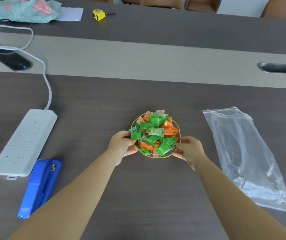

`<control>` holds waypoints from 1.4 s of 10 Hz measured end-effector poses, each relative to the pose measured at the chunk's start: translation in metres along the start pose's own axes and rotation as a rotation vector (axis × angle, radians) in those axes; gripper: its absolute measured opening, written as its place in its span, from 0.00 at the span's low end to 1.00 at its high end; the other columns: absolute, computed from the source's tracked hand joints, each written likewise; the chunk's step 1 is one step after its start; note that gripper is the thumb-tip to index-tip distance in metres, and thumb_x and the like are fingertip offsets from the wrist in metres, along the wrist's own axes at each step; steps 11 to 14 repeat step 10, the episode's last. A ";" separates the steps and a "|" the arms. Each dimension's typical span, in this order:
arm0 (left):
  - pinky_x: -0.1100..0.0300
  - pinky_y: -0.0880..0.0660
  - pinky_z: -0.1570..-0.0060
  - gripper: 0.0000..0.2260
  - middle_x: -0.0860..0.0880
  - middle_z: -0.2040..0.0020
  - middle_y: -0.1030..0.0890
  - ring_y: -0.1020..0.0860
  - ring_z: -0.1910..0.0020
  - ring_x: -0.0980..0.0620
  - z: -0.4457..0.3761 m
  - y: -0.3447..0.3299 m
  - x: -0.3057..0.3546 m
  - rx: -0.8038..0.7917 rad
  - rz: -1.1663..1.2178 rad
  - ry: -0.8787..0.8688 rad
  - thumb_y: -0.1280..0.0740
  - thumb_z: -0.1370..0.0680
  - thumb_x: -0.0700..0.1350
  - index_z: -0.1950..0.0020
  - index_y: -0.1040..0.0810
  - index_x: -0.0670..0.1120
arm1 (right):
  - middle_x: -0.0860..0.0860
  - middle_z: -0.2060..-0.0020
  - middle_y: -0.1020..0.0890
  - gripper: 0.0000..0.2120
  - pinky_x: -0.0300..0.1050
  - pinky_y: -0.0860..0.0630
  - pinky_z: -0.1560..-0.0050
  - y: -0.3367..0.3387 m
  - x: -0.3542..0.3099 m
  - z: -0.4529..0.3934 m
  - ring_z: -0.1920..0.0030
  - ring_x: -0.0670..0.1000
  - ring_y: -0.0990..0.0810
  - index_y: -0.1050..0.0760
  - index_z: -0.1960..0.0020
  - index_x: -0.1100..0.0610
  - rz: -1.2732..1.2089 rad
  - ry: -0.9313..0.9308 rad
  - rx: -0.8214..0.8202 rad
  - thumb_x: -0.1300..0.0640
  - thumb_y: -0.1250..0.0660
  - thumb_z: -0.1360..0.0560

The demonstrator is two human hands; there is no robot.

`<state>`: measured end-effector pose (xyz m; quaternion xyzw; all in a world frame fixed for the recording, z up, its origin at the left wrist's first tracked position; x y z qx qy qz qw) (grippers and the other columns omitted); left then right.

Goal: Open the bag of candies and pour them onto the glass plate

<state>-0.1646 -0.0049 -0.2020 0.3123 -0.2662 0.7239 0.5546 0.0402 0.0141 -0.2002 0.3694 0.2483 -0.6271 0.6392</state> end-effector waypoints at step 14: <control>0.57 0.28 0.43 0.23 0.43 0.43 0.22 0.24 0.52 0.50 -0.272 -0.032 0.222 0.077 0.232 -0.283 0.40 0.24 0.31 0.28 0.36 0.38 | 0.50 0.63 0.29 0.11 0.45 0.33 0.35 -0.109 -0.212 -0.270 0.58 0.47 0.29 0.26 0.52 0.62 -0.230 0.296 -0.134 0.71 0.44 0.26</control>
Point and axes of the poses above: each hand's wrist, its own z-axis away from the middle knuckle, its own y-axis out of the back of the hand, x = y × z, the point moved 4 cm from there along -z, towards the middle knuckle
